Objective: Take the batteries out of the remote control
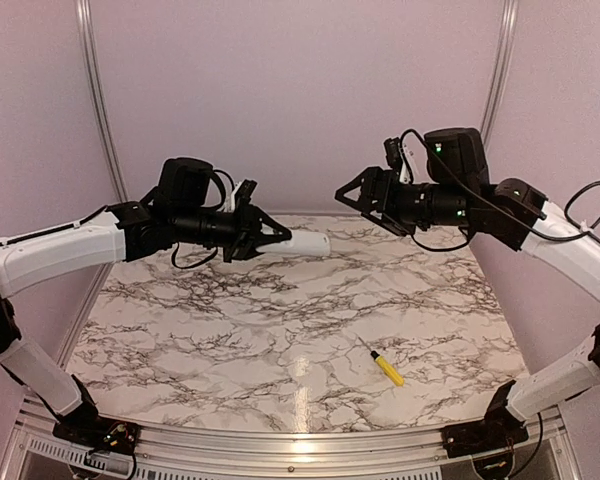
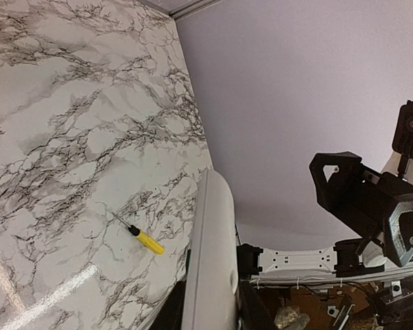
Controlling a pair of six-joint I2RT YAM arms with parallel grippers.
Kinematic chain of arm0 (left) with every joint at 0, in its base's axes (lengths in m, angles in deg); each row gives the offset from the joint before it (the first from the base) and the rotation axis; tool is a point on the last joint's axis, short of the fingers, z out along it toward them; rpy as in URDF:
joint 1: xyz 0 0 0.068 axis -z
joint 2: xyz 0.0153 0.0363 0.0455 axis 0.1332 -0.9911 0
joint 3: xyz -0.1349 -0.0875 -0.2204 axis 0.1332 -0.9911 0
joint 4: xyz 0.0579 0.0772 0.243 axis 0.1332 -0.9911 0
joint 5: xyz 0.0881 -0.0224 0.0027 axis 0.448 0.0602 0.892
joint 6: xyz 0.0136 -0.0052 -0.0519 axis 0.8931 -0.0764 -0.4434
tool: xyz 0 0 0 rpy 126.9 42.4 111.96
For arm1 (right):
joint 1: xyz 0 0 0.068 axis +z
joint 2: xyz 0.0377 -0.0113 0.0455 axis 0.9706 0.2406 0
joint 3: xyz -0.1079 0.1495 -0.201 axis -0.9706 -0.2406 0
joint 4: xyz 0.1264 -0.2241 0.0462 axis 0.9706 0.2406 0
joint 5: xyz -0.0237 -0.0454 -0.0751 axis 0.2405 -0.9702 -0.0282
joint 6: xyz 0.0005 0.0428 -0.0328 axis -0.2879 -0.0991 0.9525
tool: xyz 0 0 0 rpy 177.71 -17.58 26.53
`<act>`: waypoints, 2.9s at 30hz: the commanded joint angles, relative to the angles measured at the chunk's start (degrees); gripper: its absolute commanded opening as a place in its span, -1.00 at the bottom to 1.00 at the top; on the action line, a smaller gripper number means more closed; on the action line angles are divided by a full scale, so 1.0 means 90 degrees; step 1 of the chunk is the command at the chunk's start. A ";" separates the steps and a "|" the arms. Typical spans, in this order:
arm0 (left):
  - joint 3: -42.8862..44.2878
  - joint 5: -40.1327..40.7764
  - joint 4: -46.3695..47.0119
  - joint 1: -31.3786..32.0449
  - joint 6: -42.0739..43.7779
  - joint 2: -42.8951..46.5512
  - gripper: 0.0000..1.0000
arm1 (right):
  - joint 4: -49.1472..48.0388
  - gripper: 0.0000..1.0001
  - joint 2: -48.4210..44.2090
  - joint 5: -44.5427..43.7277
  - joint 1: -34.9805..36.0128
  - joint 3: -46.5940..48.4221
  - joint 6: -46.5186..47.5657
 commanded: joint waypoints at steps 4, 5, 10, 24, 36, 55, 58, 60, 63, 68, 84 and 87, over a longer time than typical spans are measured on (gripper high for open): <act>0.0837 -0.0234 0.1152 -0.0017 -0.0858 -0.0827 -1.00 | 0.0636 0.53 -0.0021 0.1097 -0.0568 0.0150 -0.0702; 0.0956 -0.0287 0.1209 -0.0017 -0.0946 -0.0971 -1.00 | 0.0637 0.53 0.0004 0.1143 -0.0579 0.0172 -0.0723; 0.1841 -0.0570 0.0921 0.0001 -0.1113 -0.1700 -1.00 | 0.0861 0.50 0.0276 0.1159 -0.0657 0.0543 -0.0754; 0.1980 -0.0605 0.1630 0.0214 -0.1573 -0.2061 -1.00 | 0.1718 0.46 0.0491 -0.0020 -0.0677 0.1036 -0.0142; 0.2037 -0.0524 0.1662 0.0361 -0.1589 -0.2105 -1.00 | 0.1660 0.38 0.0467 -0.0305 -0.0687 0.1138 0.0117; 0.2234 -0.0438 0.1719 0.0562 -0.1600 -0.2257 -1.00 | 0.1790 0.33 0.0328 -0.0670 -0.0692 0.1049 0.0266; 0.2234 -0.0414 0.1738 0.0566 -0.1588 -0.2257 -1.00 | 0.1815 0.33 0.0286 -0.0680 -0.0689 0.0959 0.0258; 0.2243 -0.0397 0.1762 0.0569 -0.1584 -0.2255 -1.00 | 0.1820 0.32 0.0236 -0.0690 -0.0692 0.0886 0.0229; 0.2234 -0.0391 0.1783 0.0568 -0.1577 -0.2257 -1.00 | 0.1818 0.32 0.0181 -0.0689 -0.0686 0.0804 0.0187; 0.2234 -0.0392 0.1821 0.0583 -0.1547 -0.2254 -1.00 | 0.1759 0.31 0.0155 -0.0583 -0.0688 0.0736 0.0127; 0.2175 -0.0420 0.1841 0.0638 -0.1467 -0.2218 -1.00 | 0.1116 0.29 0.0009 -0.0427 -0.0687 0.0404 0.0176; 0.2161 -0.0419 0.1829 0.0650 -0.1456 -0.2218 -1.00 | 0.1089 0.29 0.0027 -0.0421 -0.0689 0.0416 0.0185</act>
